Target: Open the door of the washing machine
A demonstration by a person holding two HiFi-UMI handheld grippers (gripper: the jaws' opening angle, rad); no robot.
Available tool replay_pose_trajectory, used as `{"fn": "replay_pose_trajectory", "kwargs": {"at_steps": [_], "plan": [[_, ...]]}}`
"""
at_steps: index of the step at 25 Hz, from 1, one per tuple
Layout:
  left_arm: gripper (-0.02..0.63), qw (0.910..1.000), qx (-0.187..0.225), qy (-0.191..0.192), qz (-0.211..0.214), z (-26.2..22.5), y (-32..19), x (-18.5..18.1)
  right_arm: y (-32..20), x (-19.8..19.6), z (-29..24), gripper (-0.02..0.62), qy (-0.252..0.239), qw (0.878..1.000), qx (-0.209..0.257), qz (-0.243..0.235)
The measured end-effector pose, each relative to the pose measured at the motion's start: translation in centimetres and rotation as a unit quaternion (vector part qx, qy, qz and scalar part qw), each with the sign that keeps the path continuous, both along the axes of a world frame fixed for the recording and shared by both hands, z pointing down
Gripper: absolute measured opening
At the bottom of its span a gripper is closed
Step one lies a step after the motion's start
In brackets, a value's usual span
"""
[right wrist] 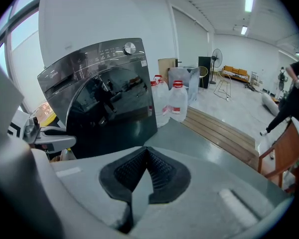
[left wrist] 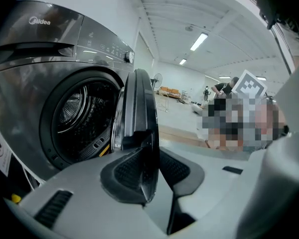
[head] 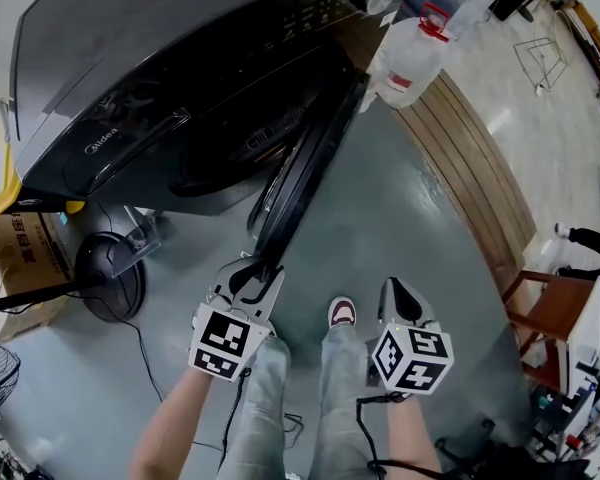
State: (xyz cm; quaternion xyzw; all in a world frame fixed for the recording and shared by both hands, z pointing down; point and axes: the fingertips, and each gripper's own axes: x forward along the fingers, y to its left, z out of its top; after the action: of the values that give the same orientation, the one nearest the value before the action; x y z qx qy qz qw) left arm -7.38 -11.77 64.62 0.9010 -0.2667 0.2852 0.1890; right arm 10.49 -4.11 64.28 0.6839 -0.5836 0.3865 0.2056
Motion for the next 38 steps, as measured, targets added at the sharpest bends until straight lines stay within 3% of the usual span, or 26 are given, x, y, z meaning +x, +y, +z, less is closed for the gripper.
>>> {"fn": "replay_pose_trajectory", "kwargs": {"at_steps": [10, 22, 38], "plan": [[0.097, 0.9998, -0.013, -0.005, -0.015, 0.1, 1.4, 1.7, 2.7, 1.7, 0.0, 0.005, 0.000, 0.999, -0.002, 0.033], [0.109, 0.9993, -0.033, -0.009, 0.018, 0.5, 3.8, 4.8, 5.7, 4.8, 0.0, 0.005, 0.002, 0.996, -0.002, 0.086], [0.114, 0.9985, -0.049, 0.001, 0.023, 0.5, 6.1, 9.5, 7.2, 7.5, -0.1, 0.005, -0.001, 0.994, -0.002, 0.108]]}}
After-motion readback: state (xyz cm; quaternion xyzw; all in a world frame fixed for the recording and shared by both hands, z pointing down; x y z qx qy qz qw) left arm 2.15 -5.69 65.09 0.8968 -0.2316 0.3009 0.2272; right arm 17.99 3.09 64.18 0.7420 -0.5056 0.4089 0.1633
